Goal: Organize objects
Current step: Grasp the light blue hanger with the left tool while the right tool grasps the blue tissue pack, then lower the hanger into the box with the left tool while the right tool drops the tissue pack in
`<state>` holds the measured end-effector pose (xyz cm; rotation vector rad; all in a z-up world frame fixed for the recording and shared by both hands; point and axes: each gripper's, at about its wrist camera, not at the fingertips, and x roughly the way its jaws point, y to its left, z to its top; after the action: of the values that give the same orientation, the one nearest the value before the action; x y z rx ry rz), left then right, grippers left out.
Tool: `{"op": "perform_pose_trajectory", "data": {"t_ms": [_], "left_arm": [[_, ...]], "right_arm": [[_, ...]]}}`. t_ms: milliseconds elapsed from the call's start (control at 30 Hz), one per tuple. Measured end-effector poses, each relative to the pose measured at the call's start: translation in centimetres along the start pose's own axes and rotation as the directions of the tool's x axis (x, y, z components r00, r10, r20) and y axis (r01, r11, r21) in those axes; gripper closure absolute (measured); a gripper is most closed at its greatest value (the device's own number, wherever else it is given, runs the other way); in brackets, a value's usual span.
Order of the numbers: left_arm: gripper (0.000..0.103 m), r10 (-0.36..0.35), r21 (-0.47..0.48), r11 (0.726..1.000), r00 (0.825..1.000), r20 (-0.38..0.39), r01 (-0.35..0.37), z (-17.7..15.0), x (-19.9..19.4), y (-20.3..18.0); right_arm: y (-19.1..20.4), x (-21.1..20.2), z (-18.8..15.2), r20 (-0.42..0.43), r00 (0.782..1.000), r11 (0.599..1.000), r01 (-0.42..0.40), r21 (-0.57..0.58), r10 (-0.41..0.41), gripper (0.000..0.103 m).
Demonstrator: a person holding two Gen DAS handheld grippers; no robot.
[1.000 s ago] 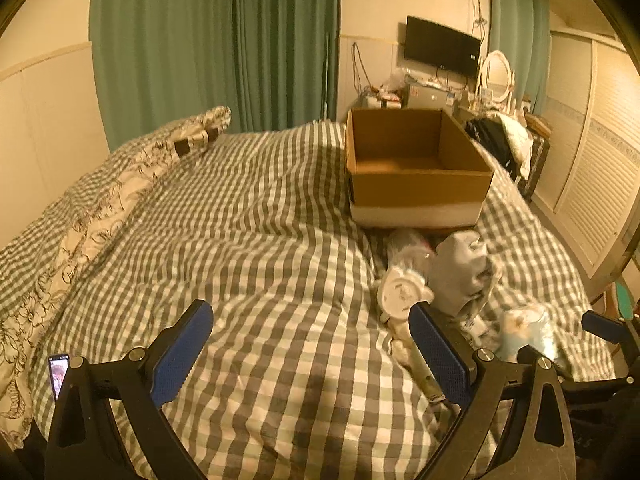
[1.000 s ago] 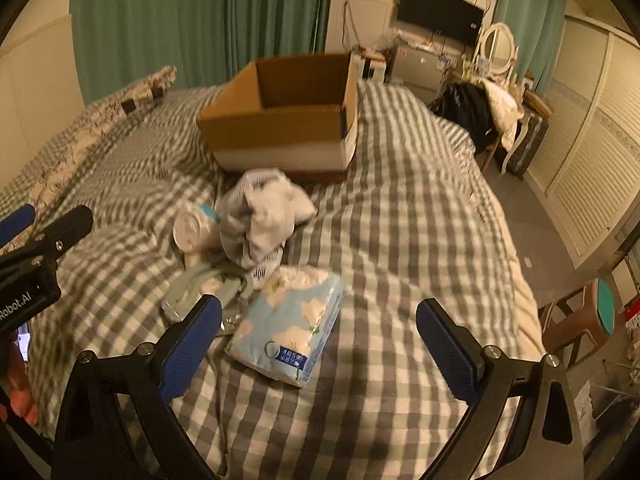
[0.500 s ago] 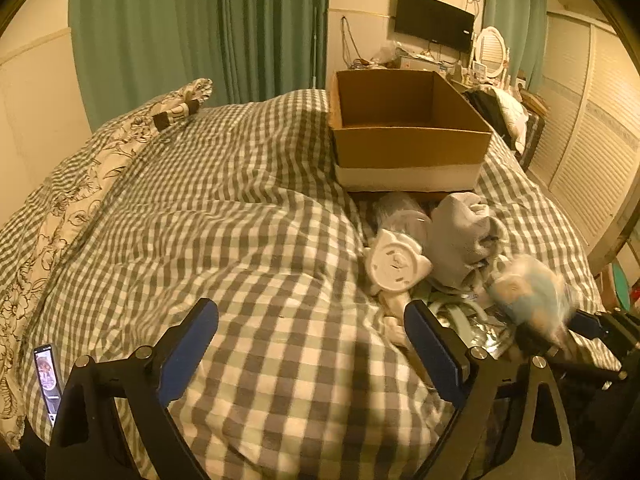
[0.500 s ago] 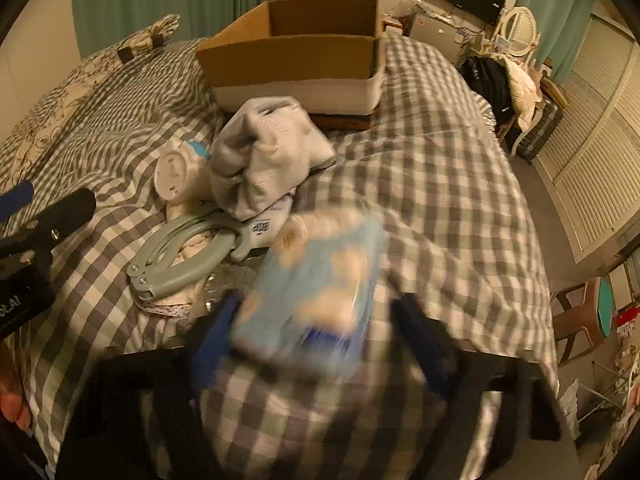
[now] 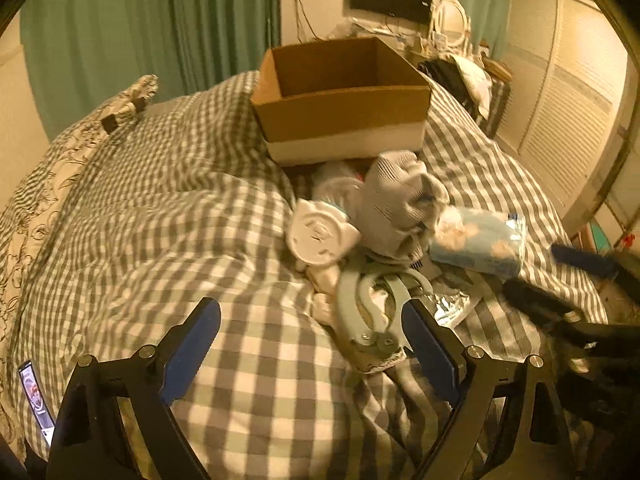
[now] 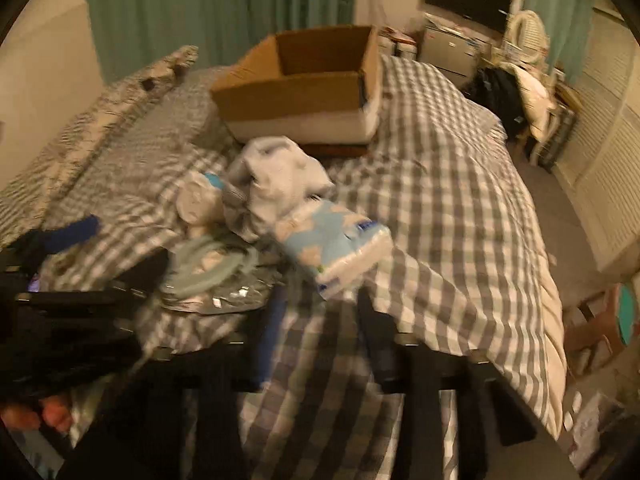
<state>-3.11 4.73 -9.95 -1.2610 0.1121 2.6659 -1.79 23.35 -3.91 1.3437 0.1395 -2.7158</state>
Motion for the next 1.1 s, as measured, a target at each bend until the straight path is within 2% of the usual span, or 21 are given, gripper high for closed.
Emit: {"op": "perform_pose_trajectory", "data": {"t_ms": [33, 133, 200, 267, 333, 433, 500, 733, 767, 833, 867, 1100], "left_arm": [[0.009, -0.008, 0.009, 1.000, 1.000, -0.011, 0.008, 0.0, 0.4, -0.2], [0.009, -0.015, 0.034, 0.999, 0.999, -0.033, 0.016, 0.2, 1.4, -1.0], [0.011, -0.014, 0.061, 0.998, 0.999, -0.044, 0.017, 0.5, 2.2, -1.8], [0.019, -0.020, 0.084, 0.996, 0.998, -0.058, 0.025, 0.7, 3.1, -2.5], [0.029, -0.030, 0.099, 0.994, 0.996, -0.081, 0.038, 0.7, 4.1, -3.1], [0.037, -0.056, 0.092, 0.994, 0.994, -0.097, 0.065, 0.6, 4.7, -3.2], [0.049, -0.097, 0.079, 0.991, 0.990, -0.104, 0.106, 0.5, 4.7, -2.8], [0.051, -0.115, 0.059, 0.991, 0.988, -0.106, 0.122, 0.1, 4.0, -2.3], [0.051, -0.118, 0.057, 0.991, 0.987, -0.107, 0.125, 0.2, 3.8, -2.2], [0.051, -0.123, 0.050, 0.990, 0.987, -0.106, 0.129, 0.1, 3.4, -2.0], [0.051, -0.124, 0.048, 0.990, 0.987, -0.105, 0.130, 0.1, 3.1, -2.0], [0.051, -0.147, 0.030, 0.988, 0.985, -0.085, 0.150, -0.5, 0.8, -1.7]], "right_arm": [[0.0, -0.3, 0.2, 0.020, 1.000, 1.000, 0.004, -0.014, -0.004, 0.034], [-0.8, -1.1, 0.7, 0.073, 0.997, 0.998, 0.021, -0.057, -0.017, 0.030], [-1.7, -1.0, 1.3, 0.081, 0.997, 0.998, 0.003, -0.070, 0.003, 0.026], [-2.4, -0.7, 1.9, 0.093, 0.995, 0.995, -0.023, -0.093, 0.032, 0.025], [-2.8, 0.3, 2.4, 0.070, 0.995, 0.988, -0.064, -0.138, 0.074, 0.025], [-2.7, 2.0, 2.9, 0.021, 0.994, 0.974, -0.105, -0.200, 0.112, 0.025], [-2.8, 3.0, 3.2, -0.002, 0.991, 0.970, -0.133, -0.206, 0.135, 0.025], [-2.2, 6.4, 4.1, -0.080, 0.981, 0.964, -0.187, -0.190, 0.175, 0.025], [-2.1, 6.6, 4.0, -0.095, 0.982, 0.964, -0.181, -0.194, 0.165, 0.026], [-1.8, 6.8, 3.7, -0.106, 0.981, 0.963, -0.179, -0.204, 0.160, 0.043], [-1.7, 6.8, 3.6, -0.105, 0.983, 0.964, -0.171, -0.203, 0.152, 0.046], [-2.1, 4.1, 3.0, -0.064, 0.987, 0.975, -0.157, -0.159, 0.148, 0.051]]}}
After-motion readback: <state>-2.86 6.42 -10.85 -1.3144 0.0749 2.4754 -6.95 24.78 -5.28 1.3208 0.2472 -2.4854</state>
